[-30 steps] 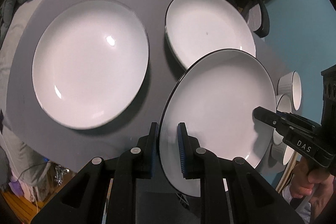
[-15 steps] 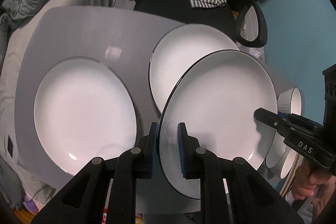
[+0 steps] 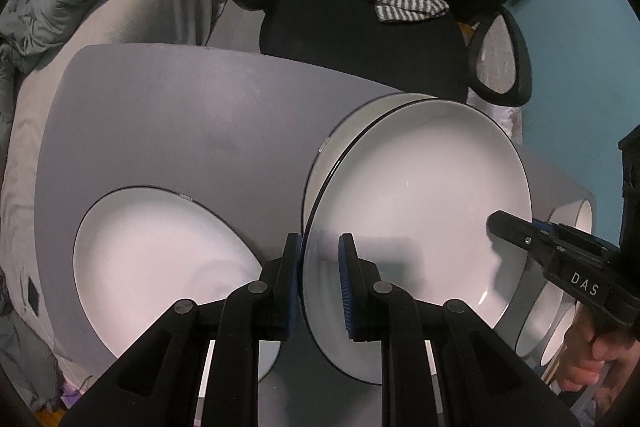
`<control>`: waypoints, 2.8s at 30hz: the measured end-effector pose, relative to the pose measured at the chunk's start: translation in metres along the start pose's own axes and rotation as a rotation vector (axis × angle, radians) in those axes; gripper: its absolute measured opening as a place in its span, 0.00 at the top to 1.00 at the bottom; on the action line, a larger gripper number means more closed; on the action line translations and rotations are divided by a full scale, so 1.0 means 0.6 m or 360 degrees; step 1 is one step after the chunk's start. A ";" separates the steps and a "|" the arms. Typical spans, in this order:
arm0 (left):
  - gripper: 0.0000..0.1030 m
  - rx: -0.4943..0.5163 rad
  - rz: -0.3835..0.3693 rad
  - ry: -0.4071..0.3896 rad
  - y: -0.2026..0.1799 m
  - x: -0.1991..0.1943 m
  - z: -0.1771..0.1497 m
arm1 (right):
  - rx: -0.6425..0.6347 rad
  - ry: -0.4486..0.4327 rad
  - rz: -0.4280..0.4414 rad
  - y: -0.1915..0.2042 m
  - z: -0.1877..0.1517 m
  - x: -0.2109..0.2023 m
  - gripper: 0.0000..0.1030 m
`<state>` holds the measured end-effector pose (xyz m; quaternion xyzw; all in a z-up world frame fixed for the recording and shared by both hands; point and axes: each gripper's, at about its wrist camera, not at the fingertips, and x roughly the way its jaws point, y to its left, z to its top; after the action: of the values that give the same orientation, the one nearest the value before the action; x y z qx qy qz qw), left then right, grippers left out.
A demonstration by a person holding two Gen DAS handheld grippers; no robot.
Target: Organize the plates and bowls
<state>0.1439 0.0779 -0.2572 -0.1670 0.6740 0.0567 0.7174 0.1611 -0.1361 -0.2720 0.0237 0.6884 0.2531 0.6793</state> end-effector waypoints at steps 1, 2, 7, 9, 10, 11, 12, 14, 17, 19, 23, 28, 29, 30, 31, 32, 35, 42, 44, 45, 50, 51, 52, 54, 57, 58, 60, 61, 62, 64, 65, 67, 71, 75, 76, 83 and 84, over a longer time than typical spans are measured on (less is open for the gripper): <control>0.83 -0.0002 0.0004 0.0001 0.001 -0.002 0.000 | 0.0001 0.0003 -0.0002 0.000 0.003 0.001 0.83; 0.83 -0.0002 0.0009 0.0001 -0.001 -0.001 0.003 | 0.0007 0.0006 -0.0003 0.000 0.005 0.003 0.83; 0.83 0.0006 0.0017 0.0018 -0.007 0.007 0.014 | 0.0042 0.0020 -0.0009 -0.007 0.020 0.010 0.83; 0.83 0.0011 0.0021 0.0028 -0.010 0.012 0.016 | 0.0052 0.0024 -0.0021 -0.009 0.024 0.012 0.83; 0.83 0.0012 0.0020 0.0038 -0.011 0.016 0.019 | 0.0055 0.0027 -0.0030 -0.010 0.026 0.012 0.83; 0.83 0.0010 0.0018 0.0047 -0.011 0.018 0.019 | 0.0059 0.0032 -0.0038 -0.010 0.027 0.013 0.83; 0.83 0.0009 0.0015 0.0042 -0.011 0.018 0.020 | 0.0062 0.0037 -0.0045 -0.010 0.026 0.014 0.83; 0.83 0.0011 0.0010 0.0043 -0.011 0.018 0.023 | 0.0068 0.0048 -0.0058 -0.010 0.027 0.015 0.83; 0.83 0.0003 0.0004 0.0061 -0.006 0.022 0.029 | 0.0078 0.0056 -0.0070 -0.008 0.031 0.017 0.83; 0.83 0.0008 0.0025 0.0057 -0.005 0.021 0.032 | 0.0085 0.0064 -0.0080 -0.007 0.032 0.020 0.83; 0.83 0.0028 0.0020 0.0041 -0.006 0.015 0.036 | 0.0088 0.0071 -0.0096 -0.002 0.035 0.021 0.81; 0.83 0.0049 -0.0007 0.0050 -0.006 0.010 0.038 | 0.0095 0.0111 -0.0112 -0.001 0.042 0.022 0.79; 0.83 0.0048 -0.0011 0.0051 -0.005 0.011 0.038 | 0.0098 0.0127 -0.0118 -0.001 0.044 0.023 0.78; 0.83 0.0046 -0.0015 0.0052 -0.005 0.011 0.037 | 0.0103 0.0141 -0.0121 0.000 0.046 0.023 0.77; 0.83 0.0043 -0.0017 0.0054 -0.006 0.011 0.036 | 0.0104 0.0157 -0.0125 0.003 0.048 0.023 0.73; 0.83 0.0041 -0.0018 0.0058 -0.006 0.012 0.035 | 0.0102 0.0168 -0.0129 0.005 0.048 0.023 0.69; 0.83 0.0036 -0.0027 0.0061 -0.007 0.012 0.031 | 0.0081 0.0209 -0.0158 0.015 0.051 0.024 0.59; 0.80 0.0032 -0.0033 0.0048 -0.005 0.003 0.018 | 0.0024 0.0277 -0.0262 0.031 0.052 0.031 0.52; 0.80 0.0019 -0.0043 0.0050 -0.002 0.000 0.013 | 0.0032 0.0285 -0.0285 0.032 0.053 0.030 0.51; 0.80 0.0015 -0.0049 0.0050 -0.002 -0.002 0.011 | 0.0038 0.0286 -0.0302 0.033 0.054 0.028 0.51; 0.80 -0.0004 -0.0064 0.0028 0.002 -0.014 -0.003 | 0.0017 0.0250 -0.0396 0.043 0.056 0.014 0.43; 0.80 -0.0009 -0.0069 0.0024 0.003 -0.017 -0.006 | 0.0013 0.0255 -0.0375 0.046 0.056 0.013 0.43; 0.80 -0.0015 -0.0071 0.0020 0.004 -0.020 -0.010 | 0.0003 0.0256 -0.0376 0.051 0.055 0.013 0.43; 0.78 -0.0029 -0.0073 0.0010 0.010 -0.025 -0.015 | -0.0030 0.0236 -0.0403 0.058 0.053 0.011 0.43; 0.74 -0.0067 -0.0071 -0.0030 0.021 -0.040 -0.024 | -0.0070 0.0203 -0.0439 0.070 0.049 0.006 0.43; 0.74 -0.0072 -0.0066 -0.0041 0.022 -0.045 -0.027 | -0.0093 0.0185 -0.0448 0.075 0.046 0.001 0.43; 0.68 -0.0074 -0.0062 -0.0066 0.026 -0.056 -0.033 | -0.0145 0.0147 -0.0469 0.089 0.040 -0.008 0.41; 0.65 -0.0076 -0.0049 -0.0084 0.028 -0.065 -0.037 | -0.0164 0.0135 -0.0476 0.093 0.039 -0.011 0.38; 0.62 -0.0080 -0.0036 -0.0098 0.031 -0.071 -0.040 | -0.0192 0.0117 -0.0485 0.101 0.036 -0.016 0.34; 0.60 -0.0090 -0.0025 -0.0122 0.037 -0.083 -0.046 | -0.0242 0.0083 -0.0505 0.114 0.032 -0.026 0.33; 0.57 -0.0099 -0.0018 -0.0131 0.039 -0.090 -0.049 | -0.0263 0.0070 -0.0514 0.120 0.030 -0.031 0.33; 0.51 -0.0113 -0.0005 -0.0154 0.044 -0.104 -0.056 | -0.0298 0.0048 -0.0527 0.133 0.025 -0.042 0.33; 0.39 -0.0126 0.0028 -0.0228 0.053 -0.137 -0.072 | -0.0355 0.0006 -0.0555 0.154 0.017 -0.061 0.33; 0.34 -0.0164 0.0033 -0.0281 0.067 -0.163 -0.083 | -0.0405 -0.0040 -0.0563 0.172 0.010 -0.077 0.33; 0.34 -0.0175 0.0034 -0.0292 0.072 -0.169 -0.087 | -0.0416 -0.0053 -0.0562 0.176 0.010 -0.081 0.33; 0.28 -0.0227 0.0060 -0.0341 0.102 -0.190 -0.109 | -0.0479 -0.0104 -0.0526 0.216 0.001 -0.096 0.33; 0.27 -0.0238 0.0059 -0.0343 0.108 -0.191 -0.111 | -0.0492 -0.0107 -0.0518 0.223 0.000 -0.097 0.33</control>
<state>0.0511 0.1341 -0.1572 -0.2003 0.5899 0.1377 0.7700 0.1240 -0.0412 -0.1675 -0.1836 0.6131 0.2417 0.7294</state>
